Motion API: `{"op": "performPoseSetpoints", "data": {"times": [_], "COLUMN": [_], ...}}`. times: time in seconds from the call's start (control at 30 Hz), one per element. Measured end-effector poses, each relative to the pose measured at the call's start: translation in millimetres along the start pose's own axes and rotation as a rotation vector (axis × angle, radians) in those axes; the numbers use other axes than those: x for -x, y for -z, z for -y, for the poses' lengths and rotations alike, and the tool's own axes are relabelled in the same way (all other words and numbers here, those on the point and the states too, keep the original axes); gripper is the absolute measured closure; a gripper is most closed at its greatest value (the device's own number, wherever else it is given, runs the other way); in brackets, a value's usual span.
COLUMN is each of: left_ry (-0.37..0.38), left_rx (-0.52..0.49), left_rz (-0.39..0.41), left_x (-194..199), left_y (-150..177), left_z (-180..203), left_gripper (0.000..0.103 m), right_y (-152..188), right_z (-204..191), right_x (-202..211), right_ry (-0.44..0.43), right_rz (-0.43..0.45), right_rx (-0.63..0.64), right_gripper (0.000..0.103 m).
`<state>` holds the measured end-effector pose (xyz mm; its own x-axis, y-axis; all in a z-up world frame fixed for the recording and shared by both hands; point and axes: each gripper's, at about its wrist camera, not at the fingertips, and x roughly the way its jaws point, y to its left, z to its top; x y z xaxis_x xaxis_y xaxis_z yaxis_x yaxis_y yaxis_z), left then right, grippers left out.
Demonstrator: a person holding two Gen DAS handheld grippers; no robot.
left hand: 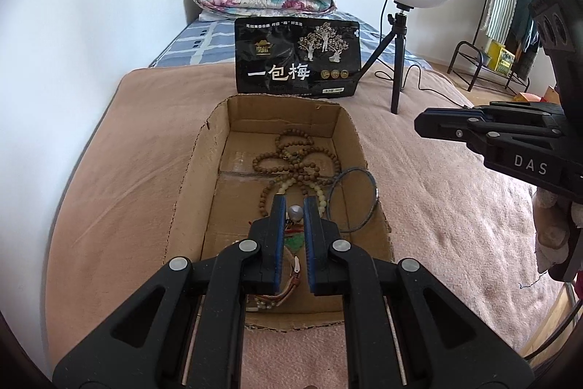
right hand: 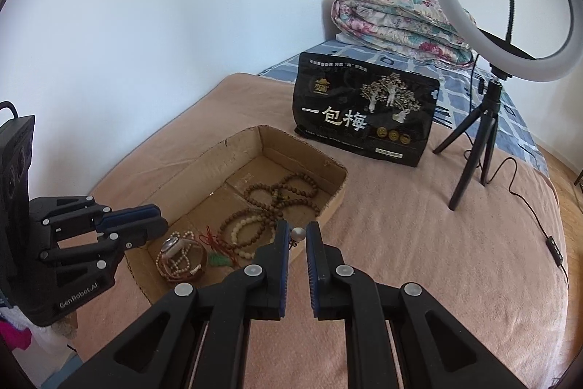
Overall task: Organize jewelry
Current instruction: 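Carry the pearl bead in the left tool over the box, then open the left tool to drop the pearl bead into the box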
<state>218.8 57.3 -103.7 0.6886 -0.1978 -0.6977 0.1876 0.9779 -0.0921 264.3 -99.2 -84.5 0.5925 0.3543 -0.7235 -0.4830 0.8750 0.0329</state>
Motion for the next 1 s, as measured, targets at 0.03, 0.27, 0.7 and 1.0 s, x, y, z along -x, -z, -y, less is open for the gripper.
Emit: {"op": "performPoseSetpoints", "data": {"times": [0.03, 0.27, 0.7, 1.0], "left_ry": [0.0, -0.011, -0.025, -0.041], "left_rx": [0.002, 0.007, 0.022, 0.028], "left_rz": [-0.001, -0.012, -0.025, -0.046], "left_x": [-0.6, -4.8, -12.0, -14.9], "left_y": [0.2, 2.2, 2.4, 4.3], "left_z": [-1.0, -7.6, -15.4, -19.5], "left_gripper": [0.095, 0.095, 0.095, 0.081], "right_y": [-2.2, -14.7, -23.7, -25.9], "right_z": [-1.9, -11.7, -20.3, -18.5], "right_x": [-2.7, -22.4, -52.8, -52.1], "right_ry": [-0.002, -0.011, -0.023, 0.007], "right_rz": [0.0, -0.009, -0.026, -0.008], "right_rx": [0.003, 0.019, 0.009, -0.007], "right_gripper": [0.096, 0.096, 0.077, 0.046]}}
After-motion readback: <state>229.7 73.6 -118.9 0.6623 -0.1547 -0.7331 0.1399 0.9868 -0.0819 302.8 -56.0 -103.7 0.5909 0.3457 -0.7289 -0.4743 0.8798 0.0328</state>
